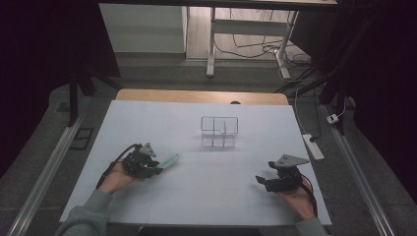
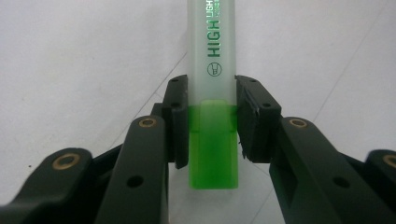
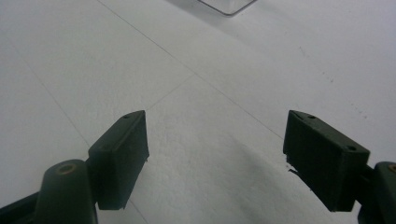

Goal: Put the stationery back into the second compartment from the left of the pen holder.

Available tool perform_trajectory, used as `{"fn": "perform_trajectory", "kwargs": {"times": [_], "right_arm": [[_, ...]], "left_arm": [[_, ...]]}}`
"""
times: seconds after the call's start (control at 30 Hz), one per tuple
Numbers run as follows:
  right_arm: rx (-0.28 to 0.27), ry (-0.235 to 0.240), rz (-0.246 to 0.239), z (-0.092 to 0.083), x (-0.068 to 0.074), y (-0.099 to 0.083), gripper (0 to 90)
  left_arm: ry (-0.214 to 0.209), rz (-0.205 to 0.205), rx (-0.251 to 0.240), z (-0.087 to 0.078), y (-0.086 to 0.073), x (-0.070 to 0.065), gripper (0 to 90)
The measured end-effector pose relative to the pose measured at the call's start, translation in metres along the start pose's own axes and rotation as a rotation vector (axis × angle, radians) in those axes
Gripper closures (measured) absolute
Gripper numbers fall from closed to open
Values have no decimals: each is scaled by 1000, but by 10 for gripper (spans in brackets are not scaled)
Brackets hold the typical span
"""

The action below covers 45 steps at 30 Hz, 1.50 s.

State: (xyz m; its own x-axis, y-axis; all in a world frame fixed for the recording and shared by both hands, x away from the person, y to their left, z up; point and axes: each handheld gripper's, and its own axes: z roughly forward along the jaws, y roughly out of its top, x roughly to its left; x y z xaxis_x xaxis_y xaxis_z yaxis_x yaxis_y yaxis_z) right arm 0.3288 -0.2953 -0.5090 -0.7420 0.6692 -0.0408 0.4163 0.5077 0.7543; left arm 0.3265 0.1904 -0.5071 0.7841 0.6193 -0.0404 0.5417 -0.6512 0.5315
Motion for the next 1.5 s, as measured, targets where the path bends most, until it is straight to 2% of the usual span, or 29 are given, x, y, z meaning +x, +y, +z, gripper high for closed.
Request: {"fn": "perform_trajectory", "kwargs": {"times": [0.03,0.2,0.43,0.63,0.9,1.1,1.3,1.5], "right_arm": [[0,0,0,0,0,0,216],[-2,0,-2,0,0,0,215],[-10,0,-2,-1,1,1,215],[-16,1,-2,-1,2,2,215],[-37,2,-13,1,5,8,220],[-31,14,-17,5,7,8,224],[-27,20,-27,6,8,8,224],[-35,22,-30,4,9,9,224]], "left_arm": [[-3,2,-19,-2,0,0,667],[7,14,-52,-5,0,-1,667],[7,16,-72,-8,-1,-1,667],[-12,25,-110,-12,0,-4,667],[-25,49,-137,-16,1,-6,667],[-28,57,-168,-17,6,-8,667],[-35,62,-178,-17,9,-12,667],[-48,86,-194,-17,17,-18,667]]}}
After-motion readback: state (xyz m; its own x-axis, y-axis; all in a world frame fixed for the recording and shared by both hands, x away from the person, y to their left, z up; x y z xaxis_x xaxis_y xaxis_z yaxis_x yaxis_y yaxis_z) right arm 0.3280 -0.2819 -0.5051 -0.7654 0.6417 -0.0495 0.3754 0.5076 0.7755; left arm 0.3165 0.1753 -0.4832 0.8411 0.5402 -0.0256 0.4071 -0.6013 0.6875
